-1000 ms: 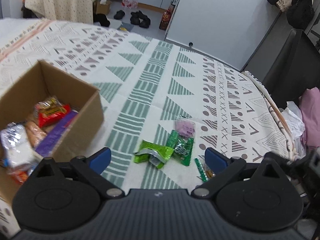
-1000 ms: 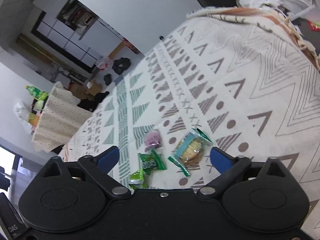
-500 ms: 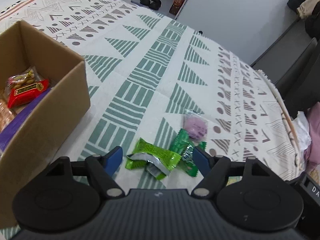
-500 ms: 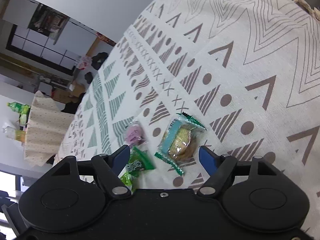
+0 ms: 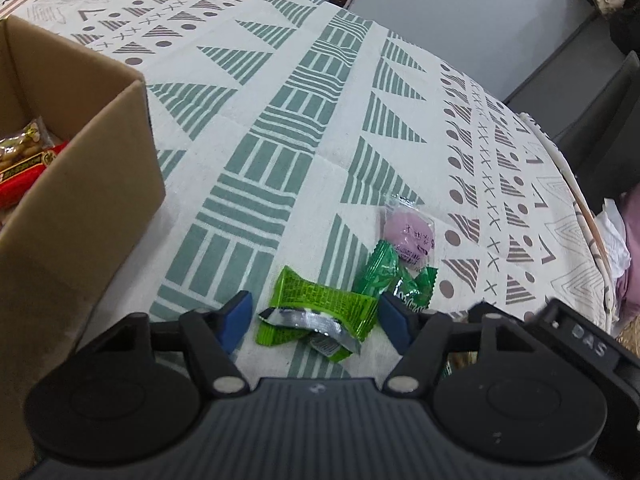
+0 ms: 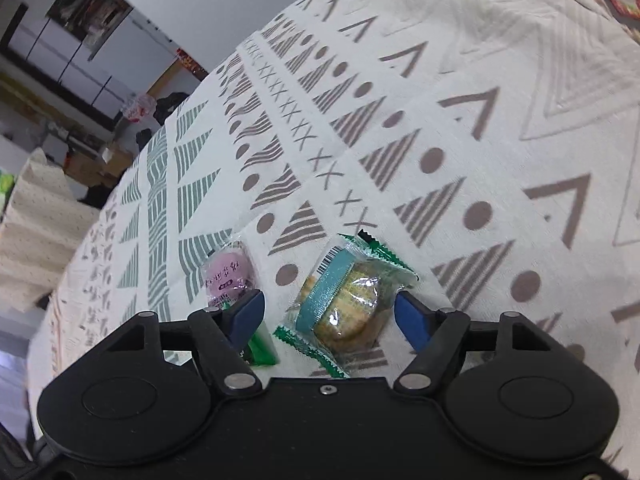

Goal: Organize snacks
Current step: 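Grasp the green wrapped candy with the left tool while the right tool grasps the cookie pack, then carry both packs over the cardboard box and open both tools to drop them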

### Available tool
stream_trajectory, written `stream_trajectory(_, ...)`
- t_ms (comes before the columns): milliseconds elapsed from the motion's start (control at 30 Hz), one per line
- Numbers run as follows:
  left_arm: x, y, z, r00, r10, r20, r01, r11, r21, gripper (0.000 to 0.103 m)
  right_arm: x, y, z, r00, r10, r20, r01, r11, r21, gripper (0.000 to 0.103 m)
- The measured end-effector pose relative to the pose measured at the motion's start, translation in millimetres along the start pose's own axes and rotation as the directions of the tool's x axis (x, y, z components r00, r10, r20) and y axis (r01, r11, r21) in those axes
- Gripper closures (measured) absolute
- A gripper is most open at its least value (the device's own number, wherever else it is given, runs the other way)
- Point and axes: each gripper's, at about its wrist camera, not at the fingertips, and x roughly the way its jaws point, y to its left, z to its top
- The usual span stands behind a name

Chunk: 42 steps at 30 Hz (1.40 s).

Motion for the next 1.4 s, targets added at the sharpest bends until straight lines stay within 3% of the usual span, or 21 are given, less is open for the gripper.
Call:
stream_trajectory(133,-2.2,2.9,-2.2,1.000,0.004,-0.005,-0.004,1.000,0.021,0.057,3.9,6.6,-1.3,0.999,-0.035,0.023,0.037,0.998,-0.047,0.031)
stream_trajectory(200,-4.0,5.2,-2.5,1.000,0.000,-0.009,0.000,1.000,0.016,0.060,5.0,9.1,-2.3,0.998,-0.058,0.027,0.060,0.995,-0.075,0.036)
stream_trajectory(267,-6.6,5.6,-2.0,1.000,0.001,-0.013,0.000,1.000,0.017,0.062,4.2,10.4,-3.3,0.995,-0.091,0.036,0.094,0.990,-0.106,0.049)
stream_trajectory(300,-8.3,6.1,-1.6,1.000,-0.002,-0.016,0.002,1.000,0.014,0.069,4.3,9.5,-2.5,0.996,-0.087,0.034,0.090,0.990,-0.109,0.049)
stream_trajectory(533,-28.5,4.7,-2.4,1.000,-0.001,0.012,0.001,1.000,0.020,0.069,-7.5,14.0,-3.9,0.997,-0.073,0.021,0.075,0.989,-0.130,0.057)
stream_trajectory(833,-62.9,2.0,0.6,0.998,-0.003,0.063,0.002,1.000,0.011,0.070,-34.8,15.6,0.7,0.998,0.057,0.031,-0.054,0.995,-0.087,0.057)
stream_trajectory(1400,-124.5,17.1,13.1,0.985,0.016,0.174,-0.012,1.000,-0.021,0.069,-67.2,50.5,-9.7,0.964,0.263,0.035,-0.256,0.957,-0.133,0.057)
